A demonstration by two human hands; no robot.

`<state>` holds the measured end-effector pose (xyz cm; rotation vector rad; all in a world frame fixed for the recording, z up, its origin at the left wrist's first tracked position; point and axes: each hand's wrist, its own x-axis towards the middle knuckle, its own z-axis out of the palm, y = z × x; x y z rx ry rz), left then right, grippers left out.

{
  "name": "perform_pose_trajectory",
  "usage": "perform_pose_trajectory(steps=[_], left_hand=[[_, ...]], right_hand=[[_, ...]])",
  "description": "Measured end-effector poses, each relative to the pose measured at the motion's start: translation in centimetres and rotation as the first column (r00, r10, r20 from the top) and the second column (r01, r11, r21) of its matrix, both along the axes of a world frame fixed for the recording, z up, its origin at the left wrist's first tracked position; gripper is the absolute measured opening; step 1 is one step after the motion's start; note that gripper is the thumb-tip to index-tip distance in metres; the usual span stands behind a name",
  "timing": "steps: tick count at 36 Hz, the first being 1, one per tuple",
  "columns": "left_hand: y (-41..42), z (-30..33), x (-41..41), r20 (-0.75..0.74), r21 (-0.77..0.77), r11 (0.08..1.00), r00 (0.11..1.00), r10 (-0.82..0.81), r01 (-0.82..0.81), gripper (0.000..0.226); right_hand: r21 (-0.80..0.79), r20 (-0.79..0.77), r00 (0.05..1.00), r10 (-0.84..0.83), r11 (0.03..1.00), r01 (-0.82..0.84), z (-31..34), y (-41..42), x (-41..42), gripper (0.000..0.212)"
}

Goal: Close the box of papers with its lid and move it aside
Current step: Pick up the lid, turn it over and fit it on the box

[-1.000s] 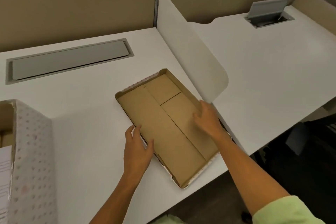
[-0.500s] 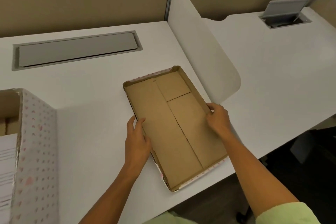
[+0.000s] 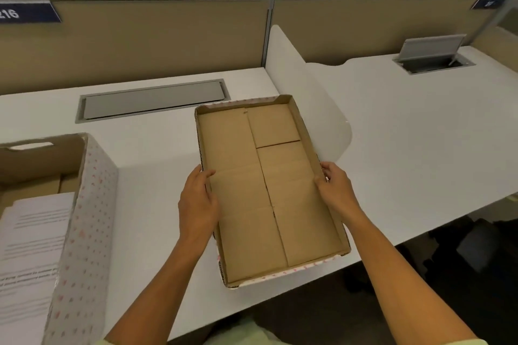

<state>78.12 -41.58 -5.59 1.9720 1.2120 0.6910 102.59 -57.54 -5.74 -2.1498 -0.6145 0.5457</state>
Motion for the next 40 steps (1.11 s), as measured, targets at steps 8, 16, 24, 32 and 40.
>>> perform_pose_trajectory(steps=[8, 16, 24, 32, 40], left_hand=[[-3.0, 2.8, -2.8, -0.011, 0.097, 0.995, 0.999, 0.031, -0.030, 0.039], [-6.7, 5.0, -5.4, -0.116, 0.100, 0.995, 0.993, 0.004, 0.008, 0.046], [-11.4, 8.6, -5.4, -0.036, 0.167, 0.982, 0.996, -0.078, 0.083, 0.042], [-16.7, 13.7, -4.7, 0.201, 0.085, 0.984, 0.965, -0.170, 0.156, 0.048], [-18.6, 16.7, -4.7, 0.422, 0.083, 0.994, 0.902, -0.096, 0.068, 0.044]], right_hand=[[0.162, -0.095, 0.994, 0.058, 0.986, -0.043, 3.1, -3.3, -3.9, 0.038], [0.368, -0.183, 0.979, 0.089, 0.930, -0.016, 4.5, -7.2, -7.9, 0.042], [0.404, 0.069, 0.996, 0.051, 0.912, -0.074, 6.0, -9.1, -13.2, 0.036], [0.421, 0.400, 0.914, -0.071, 0.900, -0.115, 8.6, -9.1, -19.7, 0.043], [0.486, 0.478, 0.863, -0.162, 0.867, -0.107, 11.5, -8.4, -24.1, 0.041]])
